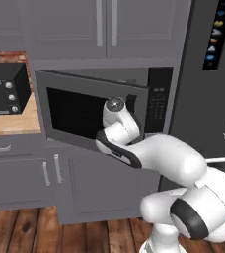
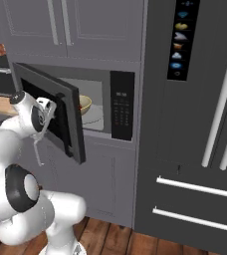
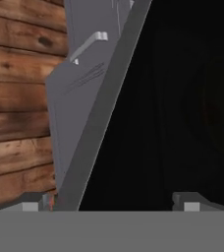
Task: Pick the tomato from the sink and place it in the bowl. Then pick the bowl and place it in the microwave. Then close the microwave door and press the start button.
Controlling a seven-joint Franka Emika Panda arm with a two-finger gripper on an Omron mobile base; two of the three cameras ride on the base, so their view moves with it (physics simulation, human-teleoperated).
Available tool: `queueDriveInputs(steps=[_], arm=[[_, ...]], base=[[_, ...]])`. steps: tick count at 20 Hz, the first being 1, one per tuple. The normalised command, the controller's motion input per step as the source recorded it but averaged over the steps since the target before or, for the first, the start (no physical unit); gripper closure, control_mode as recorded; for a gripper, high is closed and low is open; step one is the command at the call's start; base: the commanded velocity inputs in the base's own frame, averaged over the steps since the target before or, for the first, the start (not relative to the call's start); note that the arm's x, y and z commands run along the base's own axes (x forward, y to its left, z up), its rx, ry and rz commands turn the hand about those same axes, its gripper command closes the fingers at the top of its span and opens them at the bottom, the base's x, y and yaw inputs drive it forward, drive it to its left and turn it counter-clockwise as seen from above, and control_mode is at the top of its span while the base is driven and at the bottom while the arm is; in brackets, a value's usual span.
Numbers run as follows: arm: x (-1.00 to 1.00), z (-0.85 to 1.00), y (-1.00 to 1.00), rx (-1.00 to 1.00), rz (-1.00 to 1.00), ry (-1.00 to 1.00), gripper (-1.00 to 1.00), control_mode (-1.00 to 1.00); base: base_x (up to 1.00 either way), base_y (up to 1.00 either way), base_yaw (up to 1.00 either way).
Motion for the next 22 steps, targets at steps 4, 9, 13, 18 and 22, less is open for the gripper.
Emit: queueDriveInputs(steps=[4,9,13,18,22], arm=[[1.00,0.00,-0.36,-0.01,0.00,0.00,-1.00,-1.00],[1.00,0.00,-0.35,-0.01,0.00,0.03,-1.00,-1.00],[1.00,0.00,-0.26,-0.02,0.00,0.01,-1.00,-1.00],[0.99,0.00,-0.29,-0.01,0.00,0.03,-1.00,-1.00],[0.68,0.00,-0.39,0.00,0.01,0.02,-1.00,-1.00]], base=[[0.00,0.00,0.00],[0.00,0.00,0.00],[0.00,0.00,0.00],[0.00,0.00,0.00],[0.00,0.00,0.00]])
